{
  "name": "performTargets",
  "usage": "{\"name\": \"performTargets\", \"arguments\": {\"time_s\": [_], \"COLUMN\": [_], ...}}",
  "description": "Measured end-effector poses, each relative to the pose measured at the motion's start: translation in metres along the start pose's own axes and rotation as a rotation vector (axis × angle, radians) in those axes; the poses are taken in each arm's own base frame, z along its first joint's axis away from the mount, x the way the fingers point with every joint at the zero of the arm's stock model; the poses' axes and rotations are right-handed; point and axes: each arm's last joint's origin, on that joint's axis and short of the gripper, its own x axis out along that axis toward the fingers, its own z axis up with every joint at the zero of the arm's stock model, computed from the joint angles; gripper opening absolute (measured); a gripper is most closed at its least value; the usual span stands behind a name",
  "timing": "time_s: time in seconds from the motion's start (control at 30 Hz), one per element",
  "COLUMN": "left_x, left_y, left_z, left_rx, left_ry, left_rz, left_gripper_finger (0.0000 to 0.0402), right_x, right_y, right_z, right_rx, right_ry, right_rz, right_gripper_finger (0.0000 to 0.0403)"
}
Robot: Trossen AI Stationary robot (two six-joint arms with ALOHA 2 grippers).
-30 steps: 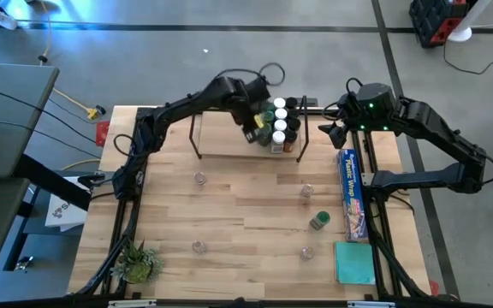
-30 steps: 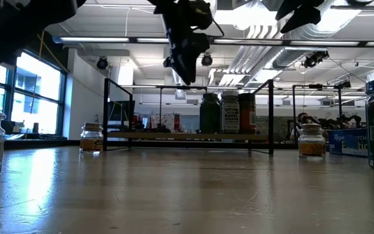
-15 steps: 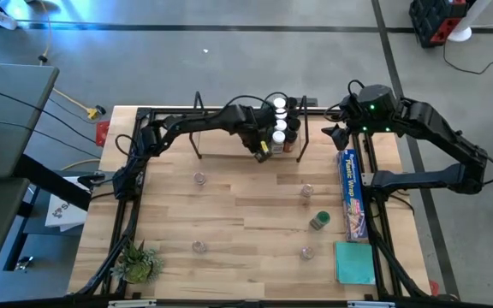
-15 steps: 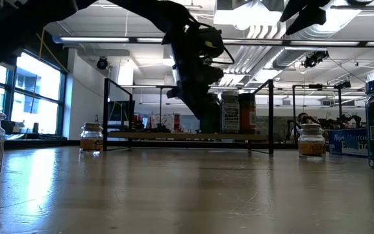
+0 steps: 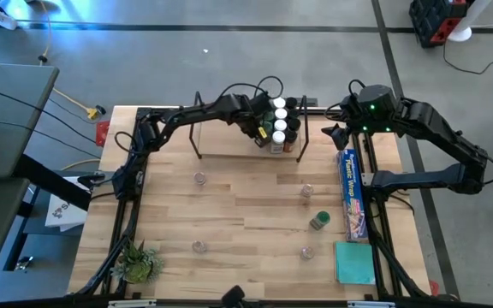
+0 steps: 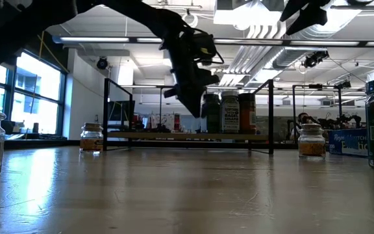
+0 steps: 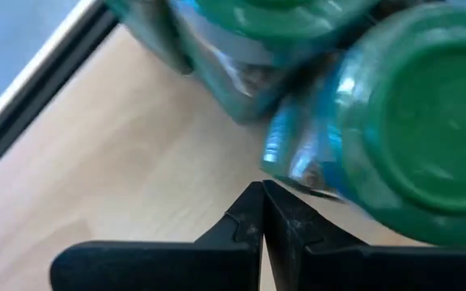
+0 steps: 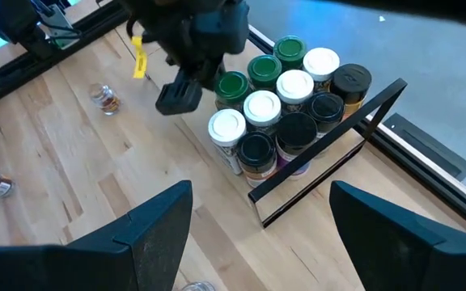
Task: Shelf spices
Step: Put the green seasoning bottle on the shelf aligned with the other green seasoning bottles
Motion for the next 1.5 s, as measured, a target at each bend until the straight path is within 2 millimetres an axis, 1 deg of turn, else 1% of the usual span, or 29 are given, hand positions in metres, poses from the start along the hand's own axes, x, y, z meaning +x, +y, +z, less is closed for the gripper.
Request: {"name": "performTargets", "arguments": {"time_s": [0.13, 0.3, 0.43, 0.53, 0.57, 0.63, 0.8, 0.9, 1.07, 1.2, 1.5], "left_x": [-0.008, -0.033, -0.051, -0.055, -0.055, -0.055, -0.052, -0.046, -0.038, -0.033, -0.032], "left_y": [0.010, 0.015, 0.005, -0.007, -0.011, -0.023, -0.045, -0.051, -0.049, -0.048, -0.043], "left_z": [0.002, 0.003, -0.001, -0.007, -0.010, -0.013, -0.011, -0.007, -0.005, -0.004, -0.006], "left_rx": [-0.013, -0.013, 0.022, 0.017, 0.013, 0.024, 0.024, -0.018, -0.087, -0.084, -0.012], "left_ry": [0.006, -0.026, -0.015, 0.054, 0.081, 0.096, -0.017, -0.071, -0.088, -0.104, -0.091], "left_rz": [0.021, 0.020, -0.094, -0.233, -0.280, -0.310, -0.217, -0.181, -0.122, -0.076, -0.006], "left_gripper_finger": [0.0003, 0.0003, 0.0003, 0.0003, 0.0003, 0.0003, 0.0003, 0.0003, 0.0003, 0.0003, 0.0003], "right_x": [0.000, 0.000, 0.000, 0.000, 0.000, 0.000, 0.000, 0.000, 0.000, 0.000, 0.000], "right_y": [0.000, 0.000, 0.000, 0.000, 0.000, 0.000, 0.000, 0.000, 0.000, 0.000, 0.000], "right_z": [0.000, 0.000, 0.000, 0.000, 0.000, 0.000, 0.000, -0.001, -0.001, -0.001, -0.001], "right_rx": [0.000, 0.000, 0.000, 0.000, 0.001, 0.007, 0.008, 0.008, 0.008, 0.008, 0.007], "right_ry": [0.000, 0.000, 0.001, 0.001, 0.001, 0.002, 0.004, 0.007, 0.007, 0.008, 0.016], "right_rz": [0.000, 0.000, 0.000, 0.000, 0.000, 0.000, -0.001, -0.001, -0.001, 0.000, 0.001], "right_gripper_finger": [0.0286, 0.0286, 0.0286, 0.0286, 0.0286, 0.0286, 0.0286, 0.0286, 0.0286, 0.0286, 0.0286]}}
